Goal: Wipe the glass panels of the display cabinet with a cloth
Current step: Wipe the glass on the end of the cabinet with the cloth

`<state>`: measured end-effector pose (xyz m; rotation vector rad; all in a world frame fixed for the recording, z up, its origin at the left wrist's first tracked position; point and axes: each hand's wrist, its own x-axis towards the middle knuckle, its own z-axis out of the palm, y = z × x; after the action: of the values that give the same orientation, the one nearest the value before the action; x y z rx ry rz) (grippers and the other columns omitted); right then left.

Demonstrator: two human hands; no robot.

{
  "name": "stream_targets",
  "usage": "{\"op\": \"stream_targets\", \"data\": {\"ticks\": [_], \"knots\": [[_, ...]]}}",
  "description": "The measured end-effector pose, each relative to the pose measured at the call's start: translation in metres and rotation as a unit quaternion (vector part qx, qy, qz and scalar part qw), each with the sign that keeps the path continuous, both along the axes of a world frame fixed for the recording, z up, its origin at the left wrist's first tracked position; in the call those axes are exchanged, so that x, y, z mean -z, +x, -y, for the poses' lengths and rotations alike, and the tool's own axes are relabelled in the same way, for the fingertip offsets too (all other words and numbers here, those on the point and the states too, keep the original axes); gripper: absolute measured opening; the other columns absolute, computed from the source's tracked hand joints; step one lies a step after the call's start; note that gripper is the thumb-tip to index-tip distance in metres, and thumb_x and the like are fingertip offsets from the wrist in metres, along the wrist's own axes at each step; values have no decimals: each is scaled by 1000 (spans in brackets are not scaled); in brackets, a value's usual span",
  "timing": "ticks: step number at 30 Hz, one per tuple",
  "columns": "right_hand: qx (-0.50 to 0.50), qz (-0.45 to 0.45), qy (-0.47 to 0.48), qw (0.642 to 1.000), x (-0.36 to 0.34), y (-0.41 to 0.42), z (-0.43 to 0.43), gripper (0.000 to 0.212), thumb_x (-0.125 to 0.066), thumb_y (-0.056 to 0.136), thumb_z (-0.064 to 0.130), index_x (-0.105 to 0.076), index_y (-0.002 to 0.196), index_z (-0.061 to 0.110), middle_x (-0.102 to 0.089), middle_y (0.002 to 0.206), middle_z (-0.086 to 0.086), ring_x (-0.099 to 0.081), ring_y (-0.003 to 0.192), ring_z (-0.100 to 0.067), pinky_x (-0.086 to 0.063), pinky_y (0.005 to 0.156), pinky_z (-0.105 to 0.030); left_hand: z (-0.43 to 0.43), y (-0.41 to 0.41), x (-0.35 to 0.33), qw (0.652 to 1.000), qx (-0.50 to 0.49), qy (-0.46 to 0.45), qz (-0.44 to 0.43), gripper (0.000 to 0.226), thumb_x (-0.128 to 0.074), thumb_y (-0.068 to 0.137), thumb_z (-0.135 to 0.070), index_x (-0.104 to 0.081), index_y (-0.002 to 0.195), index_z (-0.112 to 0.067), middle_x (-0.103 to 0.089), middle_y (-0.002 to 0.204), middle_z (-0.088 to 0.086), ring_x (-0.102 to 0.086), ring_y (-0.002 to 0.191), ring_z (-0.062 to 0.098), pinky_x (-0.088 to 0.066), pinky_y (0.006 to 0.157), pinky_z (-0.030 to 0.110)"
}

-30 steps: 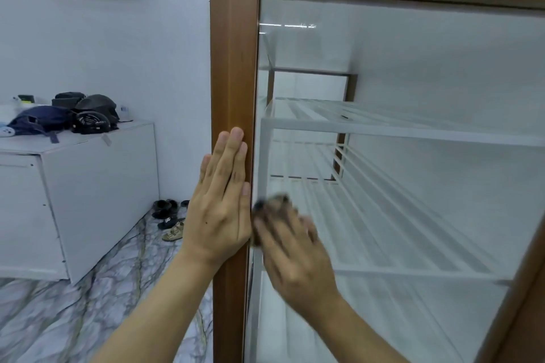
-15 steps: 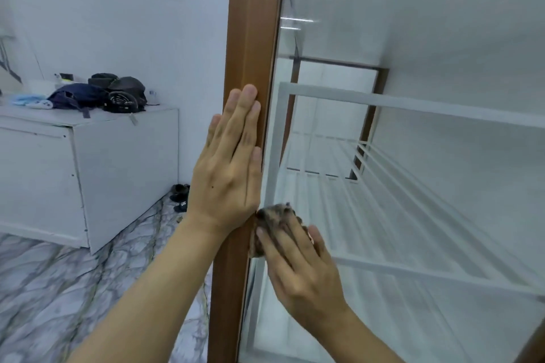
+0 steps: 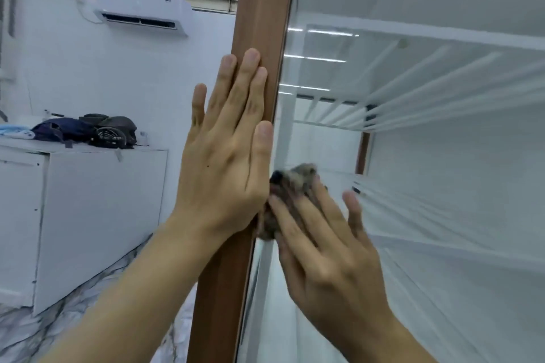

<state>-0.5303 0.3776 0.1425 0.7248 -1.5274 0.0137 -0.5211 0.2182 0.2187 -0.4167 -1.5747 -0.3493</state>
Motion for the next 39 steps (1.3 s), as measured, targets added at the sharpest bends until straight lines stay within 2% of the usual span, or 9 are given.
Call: {"op": "stream_targets", "data": {"ticks": [5, 8, 12, 19, 23, 26, 32, 37, 39], "knots": [[-8, -33, -143, 989, -101, -11, 18, 41, -46, 102, 21, -58, 140, 10, -50, 150, -11, -38, 145, -29, -16, 122, -44, 1, -3, 26, 999, -28, -2, -17, 59, -17, 103, -29, -22, 159, -9, -15, 169, 2, -4, 157, 16, -1, 127, 44], [-23, -36, -100, 994, -47, -13, 18, 41, -46, 103, 20, -56, 141, 9, -48, 152, -12, -35, 147, -29, -19, 124, -41, 5, -5, 35, 999, -40, -11, -26, 61, -14, 103, -33, -23, 159, -12, -16, 168, 0, -4, 156, 13, 3, 127, 38], [-1, -65, -73, 995, 58, -13, 7, 43, -47, 102, 20, -54, 143, 9, -47, 153, -11, -34, 148, -28, -24, 122, -48, 8, -4, 53, 1000, -19, -17, -6, 60, -15, 103, -34, -19, 159, -15, -10, 169, -5, 3, 156, 8, 10, 125, 28], [-7, -38, -121, 992, -52, -9, 35, 43, -38, 101, 23, -57, 136, 9, -54, 146, -12, -40, 141, -30, -22, 117, -39, 4, -6, 83, 1000, -28, -6, 4, 62, -11, 100, -36, -12, 160, -18, -1, 169, -6, 10, 154, 6, 15, 122, 24], [3, -64, -55, 996, 41, -8, 14, 44, -42, 102, 21, -53, 142, 9, -48, 151, -11, -37, 145, -29, -26, 120, -41, 4, -5, 85, 999, -33, -4, 2, 65, -10, 98, -36, -13, 160, -18, -2, 169, -7, 9, 154, 6, 17, 120, 21], [37, -65, -46, 996, 86, -9, -5, 46, -40, 102, 24, -53, 144, 11, -47, 153, -9, -36, 147, -26, -18, 123, -45, 5, -6, 86, 999, -31, -3, -5, 64, -12, 98, -35, -14, 160, -18, -3, 169, -7, 9, 154, 6, 18, 119, 19], [7, -26, -136, 990, -40, -8, 29, 51, -34, 100, 27, -51, 143, 7, -46, 152, -16, -34, 146, -31, -18, 120, -40, 6, -8, 84, 999, -37, -1, -15, 64, -13, 98, -35, -15, 160, -21, -4, 169, -9, 8, 154, 4, 16, 121, 20], [26, -55, -48, 997, 90, -9, 16, 47, -41, 101, 21, -49, 146, 8, -43, 155, -13, -32, 149, -30, -20, 123, -46, 5, -8, 85, 1000, -18, 5, -8, 66, -12, 96, -36, -16, 160, -20, -4, 168, -11, 8, 154, 3, 15, 122, 22], [26, -50, -44, 997, 101, -10, 12, 48, -39, 101, 24, -51, 145, 10, -46, 154, -11, -32, 149, -27, -19, 124, -44, 6, -8, 85, 1000, -12, 6, -10, 67, -12, 96, -36, -16, 160, -20, -4, 169, -10, 8, 154, 3, 15, 121, 22]]}}
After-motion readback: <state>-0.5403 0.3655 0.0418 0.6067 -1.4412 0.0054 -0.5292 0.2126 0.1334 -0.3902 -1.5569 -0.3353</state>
